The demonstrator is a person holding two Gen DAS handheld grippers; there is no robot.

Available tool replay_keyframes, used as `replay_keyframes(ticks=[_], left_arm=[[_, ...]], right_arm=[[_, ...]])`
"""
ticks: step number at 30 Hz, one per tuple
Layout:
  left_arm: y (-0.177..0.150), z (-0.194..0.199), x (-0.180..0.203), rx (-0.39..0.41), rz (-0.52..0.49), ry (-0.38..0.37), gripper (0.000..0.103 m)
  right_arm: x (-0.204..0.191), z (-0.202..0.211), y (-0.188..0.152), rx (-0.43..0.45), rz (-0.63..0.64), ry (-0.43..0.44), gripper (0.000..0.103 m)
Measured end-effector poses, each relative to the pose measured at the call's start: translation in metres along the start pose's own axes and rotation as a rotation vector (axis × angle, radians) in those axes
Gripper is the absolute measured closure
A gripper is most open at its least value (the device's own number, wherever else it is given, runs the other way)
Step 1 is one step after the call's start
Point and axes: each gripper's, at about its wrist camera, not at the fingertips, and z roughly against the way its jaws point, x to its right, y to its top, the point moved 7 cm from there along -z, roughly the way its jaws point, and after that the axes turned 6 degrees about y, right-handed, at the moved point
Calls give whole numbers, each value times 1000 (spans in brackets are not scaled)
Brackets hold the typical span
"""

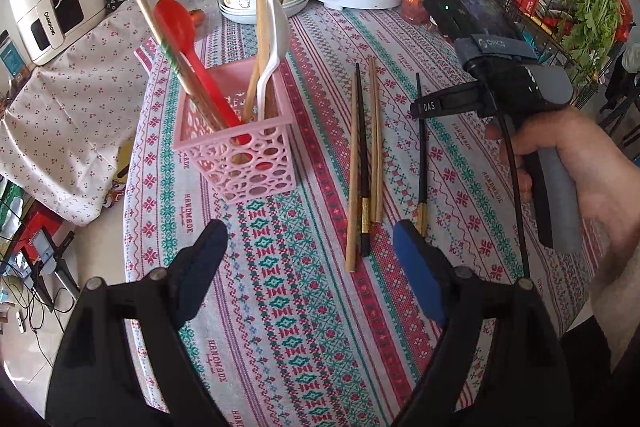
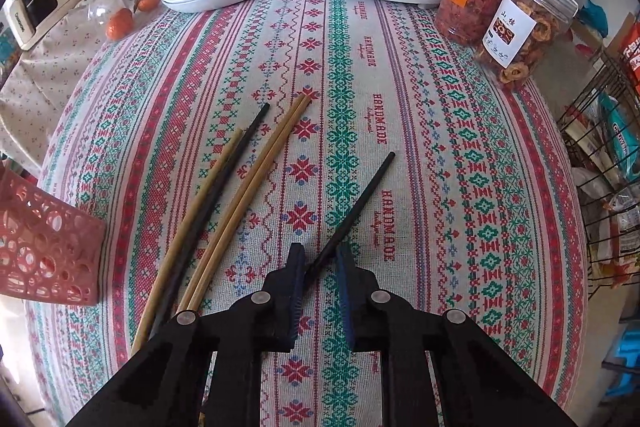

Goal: Organize utensils
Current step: 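Grasp a black chopstick with the right gripper while the left gripper grasps a wooden chopstick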

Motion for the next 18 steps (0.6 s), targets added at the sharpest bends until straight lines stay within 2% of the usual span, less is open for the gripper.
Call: replay_keyframes(ticks=[5, 7, 9, 12, 14, 18], left_arm=[[-1, 0, 16, 1, -34, -6, 18], [1, 0, 27, -9, -46, -37, 19], [6, -3, 38, -21, -45, -64, 24], [15, -12, 62, -46, -85, -88, 42], [20, -21, 78, -70, -109, -86, 58], [48, -47, 97, -116, -59, -97, 67]], right_arm=[[16, 8, -13, -33, -38, 67, 96], [26, 13, -20, -46, -52, 91, 97], [37, 19, -27, -52, -69, 102, 97], [55, 30, -35, -54, -101, 129, 97], [66, 39, -37, -47, -118, 152, 97], [85, 56, -42, -31, -132, 177, 97]])
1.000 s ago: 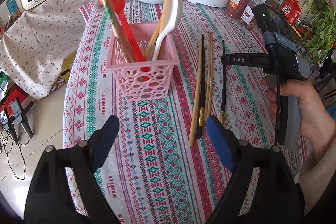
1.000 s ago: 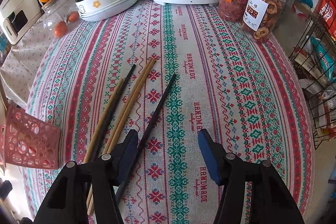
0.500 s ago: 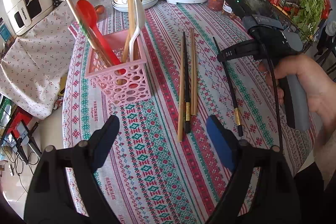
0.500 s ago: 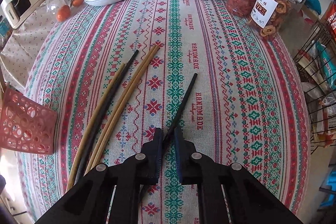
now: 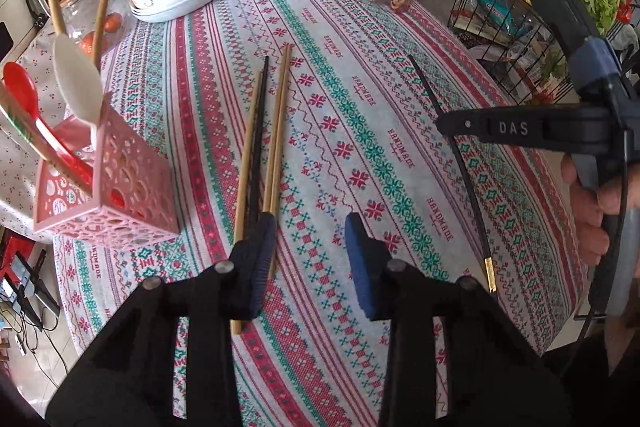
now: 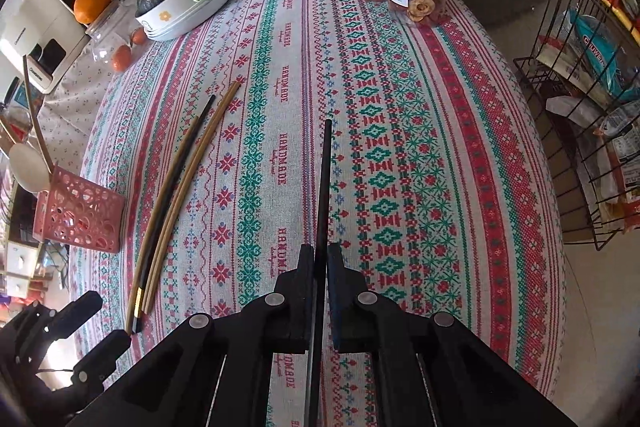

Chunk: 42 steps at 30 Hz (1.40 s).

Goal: Organize utensils
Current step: 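Grasp a black chopstick with the right gripper while the left gripper grasps a wooden chopstick, then lift both chopsticks upright and drop them into the pink basket, opening both grippers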

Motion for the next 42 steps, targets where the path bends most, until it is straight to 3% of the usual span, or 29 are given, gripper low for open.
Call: replay_keyframes(ticks=[6, 11, 22, 25, 27, 29, 42], left_arm=[[53, -37, 0, -21, 58, 65, 75], [77, -62, -5, -25, 88, 84, 81], [93, -101, -8, -83, 112, 114, 82], [94, -101, -11, -84, 149, 90, 82], [93, -100, -10, -84, 135, 96, 91], [90, -96, -9, -70, 126, 89, 93], [51, 13, -11, 138, 58, 29, 93]], right_arm=[[23, 23, -7, 23, -42, 42, 97], [27, 24, -2, 30, -75, 80, 97], [30, 17, 3, 25, -104, 103, 97], [29, 14, 3, 19, -105, 100, 97], [28, 13, 3, 20, -105, 96, 97], [28, 15, 4, 28, -105, 94, 97], [10, 64, -8, 143, -71, 72, 97]])
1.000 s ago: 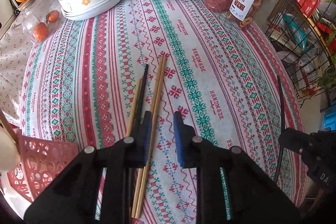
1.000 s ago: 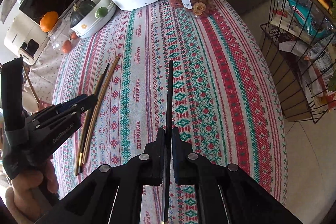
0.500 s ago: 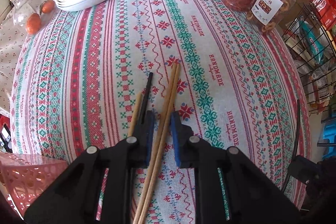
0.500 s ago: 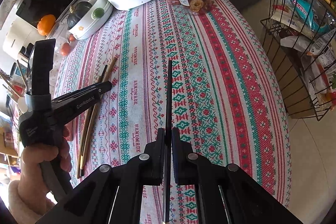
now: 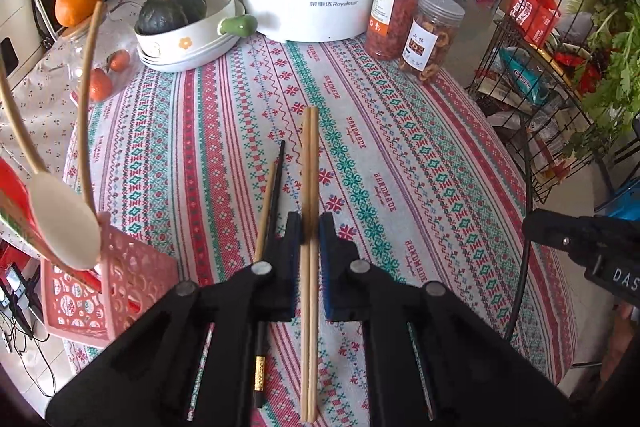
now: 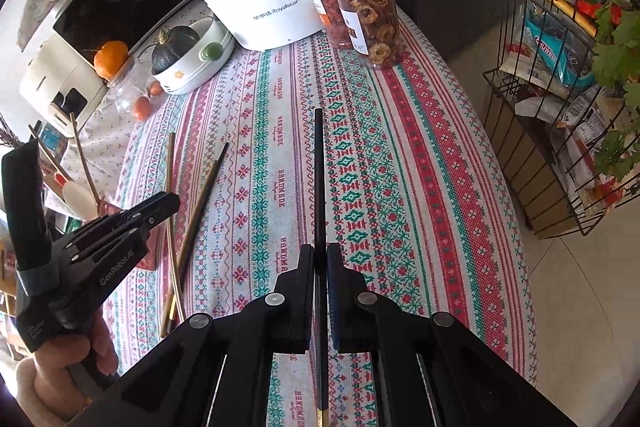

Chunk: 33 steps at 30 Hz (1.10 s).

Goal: Organize utensils
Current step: 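Lift both chopsticks upright and drop them into the pink basket, opening both grippers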

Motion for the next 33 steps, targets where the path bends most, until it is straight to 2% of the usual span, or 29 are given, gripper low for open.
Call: replay_keyframes(ticks=[9, 14, 18, 23, 28, 33], left_arm=[[-16, 83, -29, 186, 22, -59, 93], [-27, 121, -51, 297, 71, -74, 93], [-24, 146, -70, 369, 130, -93, 93], [-23, 179, -95, 487, 151, -50, 93], [-19, 205, -127, 619, 223, 8, 93], [-14, 212, -153, 728, 302, 77, 93]], right_arm=[[-35, 44, -9, 118, 96, -25, 97], [-60, 62, -11, 177, 163, -32, 97], [-78, 74, -8, 249, 226, -78, 97], [-98, 80, -1, 289, 263, -68, 97], [-118, 80, 4, 300, 294, -41, 97], [-136, 72, 2, 286, 321, -17, 97]])
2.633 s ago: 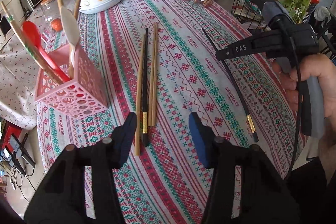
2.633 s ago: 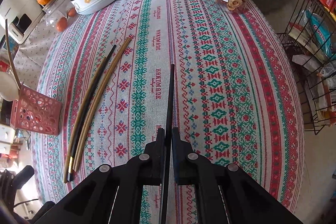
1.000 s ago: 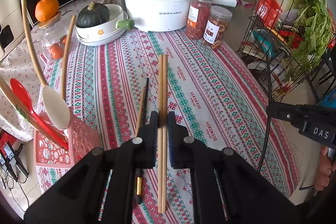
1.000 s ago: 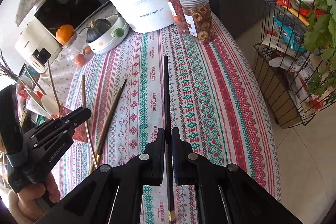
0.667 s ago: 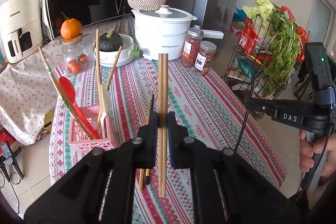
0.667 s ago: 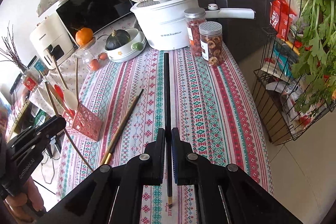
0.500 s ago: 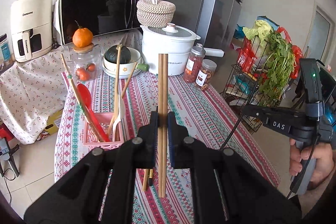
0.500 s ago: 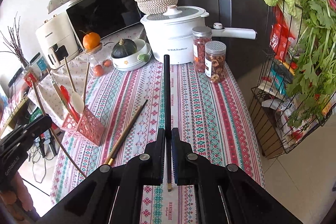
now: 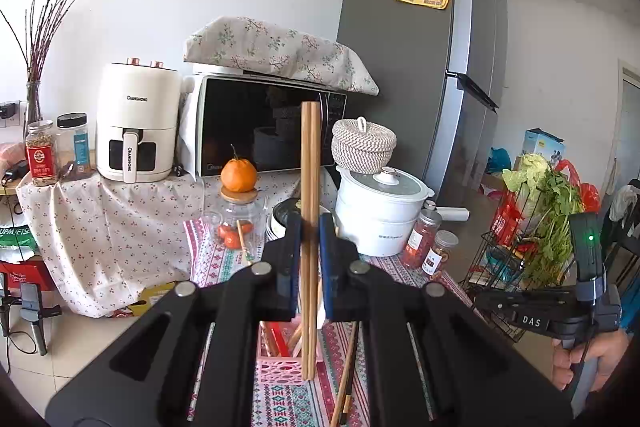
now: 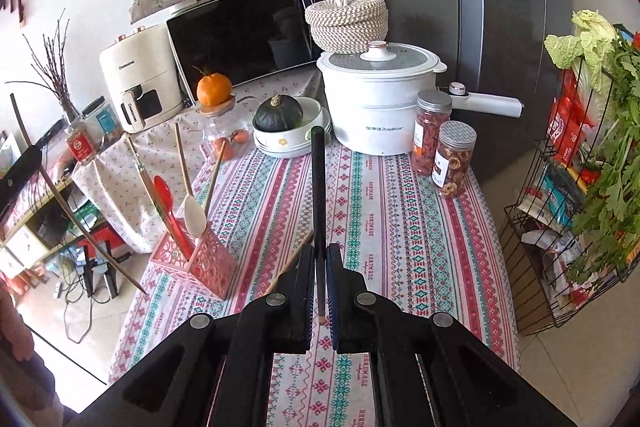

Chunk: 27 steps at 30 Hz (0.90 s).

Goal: Organize utensils
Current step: 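Lift both chopsticks upright and drop them into the pink basket, opening both grippers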

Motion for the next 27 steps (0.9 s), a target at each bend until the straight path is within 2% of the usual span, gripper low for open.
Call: replay_keyframes(ticks=[3, 8, 25, 27], left_arm=[[-1, -12, -8, 33, 4, 40, 93], [-12, -33, -11, 30, 2, 63, 93], [-52, -80, -14, -155, -32, 96, 93], [-53, -82, -16, -171, -22, 92, 88]], right_arm=[[-10, -4, -1, -9, 14, 14, 97], [-26, -5, -4, -16, 35, 35, 97], [-68, 16, 12, 43, 57, 134, 97], [-73, 20, 16, 58, 53, 147, 97]])
